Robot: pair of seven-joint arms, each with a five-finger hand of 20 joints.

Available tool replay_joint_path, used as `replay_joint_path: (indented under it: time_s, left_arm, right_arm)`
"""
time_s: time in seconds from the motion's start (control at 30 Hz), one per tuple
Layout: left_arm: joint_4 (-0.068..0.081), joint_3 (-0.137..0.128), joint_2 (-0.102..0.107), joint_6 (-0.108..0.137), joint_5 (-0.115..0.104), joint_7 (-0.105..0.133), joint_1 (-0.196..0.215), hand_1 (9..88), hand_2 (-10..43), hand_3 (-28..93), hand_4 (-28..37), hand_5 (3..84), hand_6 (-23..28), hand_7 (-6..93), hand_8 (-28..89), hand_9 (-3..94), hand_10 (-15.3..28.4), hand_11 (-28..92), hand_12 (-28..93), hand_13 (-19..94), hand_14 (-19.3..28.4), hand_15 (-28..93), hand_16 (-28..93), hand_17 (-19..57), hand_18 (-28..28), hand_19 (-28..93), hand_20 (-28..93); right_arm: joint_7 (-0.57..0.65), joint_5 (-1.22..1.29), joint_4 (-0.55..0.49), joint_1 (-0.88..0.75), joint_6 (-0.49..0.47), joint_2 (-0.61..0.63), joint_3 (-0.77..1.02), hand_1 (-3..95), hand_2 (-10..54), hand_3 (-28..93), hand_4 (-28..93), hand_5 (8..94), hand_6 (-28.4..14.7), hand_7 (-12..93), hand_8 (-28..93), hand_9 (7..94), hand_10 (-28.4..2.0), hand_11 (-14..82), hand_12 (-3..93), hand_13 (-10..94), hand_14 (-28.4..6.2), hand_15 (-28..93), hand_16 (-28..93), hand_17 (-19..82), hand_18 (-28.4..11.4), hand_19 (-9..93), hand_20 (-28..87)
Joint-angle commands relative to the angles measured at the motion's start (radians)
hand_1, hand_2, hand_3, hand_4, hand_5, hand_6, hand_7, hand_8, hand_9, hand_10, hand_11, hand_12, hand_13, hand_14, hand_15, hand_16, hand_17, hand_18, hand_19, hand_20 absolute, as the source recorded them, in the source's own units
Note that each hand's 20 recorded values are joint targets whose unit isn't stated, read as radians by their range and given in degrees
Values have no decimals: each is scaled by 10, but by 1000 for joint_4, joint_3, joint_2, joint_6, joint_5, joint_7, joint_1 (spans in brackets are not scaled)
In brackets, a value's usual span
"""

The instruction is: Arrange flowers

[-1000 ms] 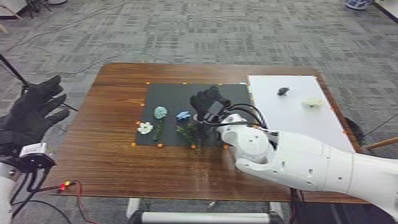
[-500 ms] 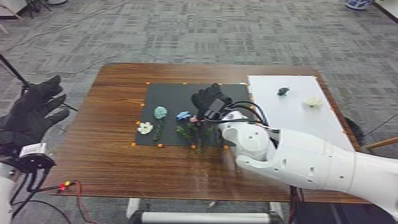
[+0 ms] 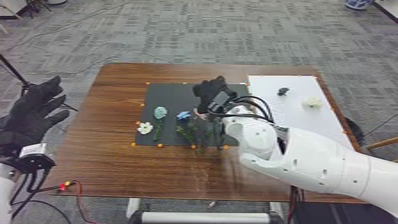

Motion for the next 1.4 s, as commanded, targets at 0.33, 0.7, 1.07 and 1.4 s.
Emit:
replay_joint_path:
  time_s: [0.33,0.7,1.07,1.4]
  left_arm:
    - [-4,-1,-6,1,-2,-6,4,303,-33,444,-283,175,13,189,-82,102,79,170,203,10,107,334,-47,-143,190,309,104]
    - [-8,-4,-14,-1,-3,-3,10,299,-34,451,-283,176,13,188,-81,102,78,171,204,10,106,333,-46,-143,190,308,104]
    - [-19,-22,-25,11,-4,4,36,301,-34,449,-283,176,13,188,-82,102,78,170,205,10,107,334,-47,-143,190,309,105]
    - [-22,-27,-30,10,-5,8,44,302,-34,447,-283,176,13,189,-82,102,78,170,206,10,107,334,-45,-144,190,309,104]
  right_arm:
    - [26,-4,91,90,281,-45,-160,499,-95,824,-283,677,36,484,25,815,-32,273,531,697,-56,775,368,331,-201,830,543]
    - [68,-44,12,53,190,68,-51,397,-95,896,-282,531,22,389,-129,583,-93,310,326,576,-71,759,406,263,-202,790,546]
    - [116,32,106,-75,8,287,238,345,-95,719,-283,308,-78,176,-88,333,-174,153,205,438,-126,783,246,214,-209,775,541]
    - [160,137,186,-242,-96,346,435,516,-95,214,-259,223,-98,70,-48,296,-206,55,141,417,-138,755,232,210,-220,762,539]
